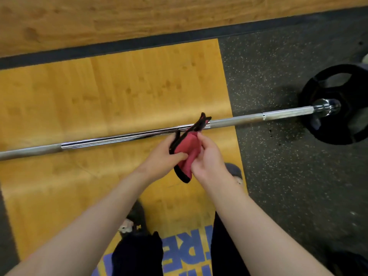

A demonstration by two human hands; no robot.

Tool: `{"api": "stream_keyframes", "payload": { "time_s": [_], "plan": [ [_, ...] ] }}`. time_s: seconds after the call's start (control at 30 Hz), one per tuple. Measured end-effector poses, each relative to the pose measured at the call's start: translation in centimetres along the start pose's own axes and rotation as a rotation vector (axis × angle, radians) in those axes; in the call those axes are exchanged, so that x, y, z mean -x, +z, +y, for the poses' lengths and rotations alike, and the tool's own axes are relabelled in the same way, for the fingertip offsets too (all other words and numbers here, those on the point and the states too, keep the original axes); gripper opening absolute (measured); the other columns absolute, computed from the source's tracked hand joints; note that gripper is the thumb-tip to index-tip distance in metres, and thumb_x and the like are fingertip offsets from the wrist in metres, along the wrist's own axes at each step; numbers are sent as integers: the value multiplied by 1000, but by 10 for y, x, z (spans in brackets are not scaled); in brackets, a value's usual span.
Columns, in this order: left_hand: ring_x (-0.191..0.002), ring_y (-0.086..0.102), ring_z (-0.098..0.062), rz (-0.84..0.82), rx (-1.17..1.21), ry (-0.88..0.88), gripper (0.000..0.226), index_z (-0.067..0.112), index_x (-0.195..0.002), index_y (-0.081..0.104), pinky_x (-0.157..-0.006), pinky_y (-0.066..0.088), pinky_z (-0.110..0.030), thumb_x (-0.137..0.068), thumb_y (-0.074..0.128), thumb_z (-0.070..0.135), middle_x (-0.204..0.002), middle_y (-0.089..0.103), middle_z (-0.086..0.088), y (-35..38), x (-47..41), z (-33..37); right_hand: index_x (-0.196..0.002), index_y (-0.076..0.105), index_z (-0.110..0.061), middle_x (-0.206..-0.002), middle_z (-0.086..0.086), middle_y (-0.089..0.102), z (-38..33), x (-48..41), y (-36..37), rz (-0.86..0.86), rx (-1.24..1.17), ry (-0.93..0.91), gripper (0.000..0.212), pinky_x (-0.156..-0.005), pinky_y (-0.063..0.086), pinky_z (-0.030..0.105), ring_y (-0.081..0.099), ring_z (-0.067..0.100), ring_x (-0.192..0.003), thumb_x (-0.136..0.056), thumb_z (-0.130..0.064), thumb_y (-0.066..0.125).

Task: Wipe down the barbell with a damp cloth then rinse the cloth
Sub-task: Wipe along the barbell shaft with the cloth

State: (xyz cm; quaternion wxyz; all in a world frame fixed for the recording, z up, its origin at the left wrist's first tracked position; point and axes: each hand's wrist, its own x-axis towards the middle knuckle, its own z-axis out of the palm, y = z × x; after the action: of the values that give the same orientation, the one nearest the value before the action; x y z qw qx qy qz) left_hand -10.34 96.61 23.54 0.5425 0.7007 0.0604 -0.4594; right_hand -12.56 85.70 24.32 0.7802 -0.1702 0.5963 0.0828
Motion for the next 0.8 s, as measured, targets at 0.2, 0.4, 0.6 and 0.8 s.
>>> {"api": "stream_keyframes", "payload": {
  "time_s": [0.2,0.4,0.6,0.8],
  "plan": [
    [-105,64,-17,-40,-14,84,57,41,-114,53,-94,51,-41,-80,67,-2,-113,67,5,-29,-3,-57,-126,61,-15,-118,13,67,41,-39,-13,-45,117,-184,32,-100,48,39,63,23,-110,-96,-9,54],
    [-115,59,-9,-72,37,294,57,38,-134,42,-92,50,-24,-86,67,19,-121,64,13,-17,-30,-71,-120,65,-32,-126,-11,64,34,-61,-31,-224,596,-622,38,-103,47,36,58,6,-116,-94,-7,56],
    [-127,51,-13,-331,12,400,71,47,-139,24,-105,43,-43,-90,61,11,-137,54,12,11,-103,-104,-113,71,-16,-128,-2,61,-7,-136,-59,-92,1212,-1639,24,-104,38,20,52,10,-122,-93,-17,58],
    [-124,54,-14,-437,80,342,64,28,-142,31,-98,47,-30,-86,63,22,-133,58,6,13,-152,-148,-105,72,-9,-114,7,63,-1,-218,-79,138,1428,-1870,22,-93,43,40,49,26,-109,-90,-19,59]
  ]
}}
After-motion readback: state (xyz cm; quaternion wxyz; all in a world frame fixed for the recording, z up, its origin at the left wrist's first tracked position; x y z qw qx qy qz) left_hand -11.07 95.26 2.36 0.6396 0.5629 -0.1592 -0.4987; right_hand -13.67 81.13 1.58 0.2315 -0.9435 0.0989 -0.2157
